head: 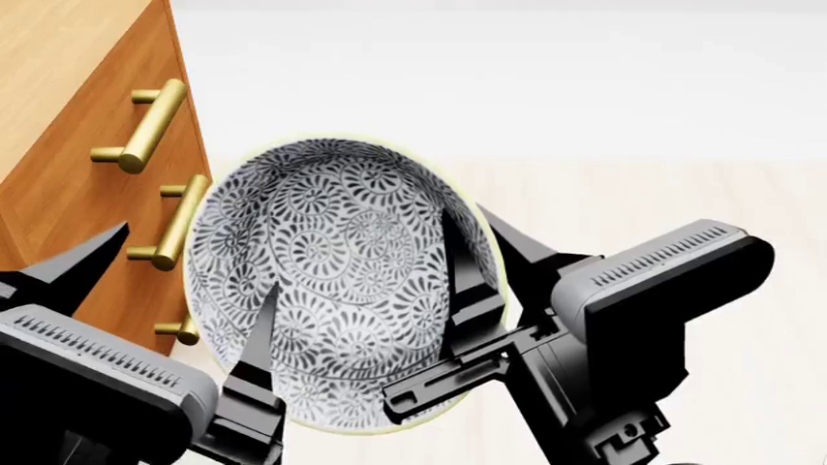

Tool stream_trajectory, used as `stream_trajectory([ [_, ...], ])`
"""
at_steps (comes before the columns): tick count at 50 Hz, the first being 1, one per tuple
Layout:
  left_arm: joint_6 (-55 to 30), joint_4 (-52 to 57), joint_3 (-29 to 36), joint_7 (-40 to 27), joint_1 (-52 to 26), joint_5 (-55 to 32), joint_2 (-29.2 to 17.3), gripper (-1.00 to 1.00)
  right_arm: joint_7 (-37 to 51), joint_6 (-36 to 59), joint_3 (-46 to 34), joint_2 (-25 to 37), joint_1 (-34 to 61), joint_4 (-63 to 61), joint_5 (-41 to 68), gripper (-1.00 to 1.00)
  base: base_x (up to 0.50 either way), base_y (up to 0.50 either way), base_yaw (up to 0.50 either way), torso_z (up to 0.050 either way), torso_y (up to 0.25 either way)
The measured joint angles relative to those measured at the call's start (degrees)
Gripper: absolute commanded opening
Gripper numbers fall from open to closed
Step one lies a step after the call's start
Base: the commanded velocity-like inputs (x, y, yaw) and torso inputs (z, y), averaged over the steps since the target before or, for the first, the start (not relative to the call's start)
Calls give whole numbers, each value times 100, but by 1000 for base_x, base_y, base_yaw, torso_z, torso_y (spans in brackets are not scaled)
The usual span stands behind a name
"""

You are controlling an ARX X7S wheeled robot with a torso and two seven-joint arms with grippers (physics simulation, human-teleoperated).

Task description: Put the bowl on top of the cabinet.

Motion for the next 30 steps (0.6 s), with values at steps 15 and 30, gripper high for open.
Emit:
stream_trajectory([
  [15,295,-532,58,352,-95,88,8,100,12,9,-15,33,-20,-35,-34,-100,0,0,0,0,1],
  [30,482,-882,158,548,-147,224,-5,100,5,12,-35,38,-20,-39,-64,-100,0,0,0,0,0],
])
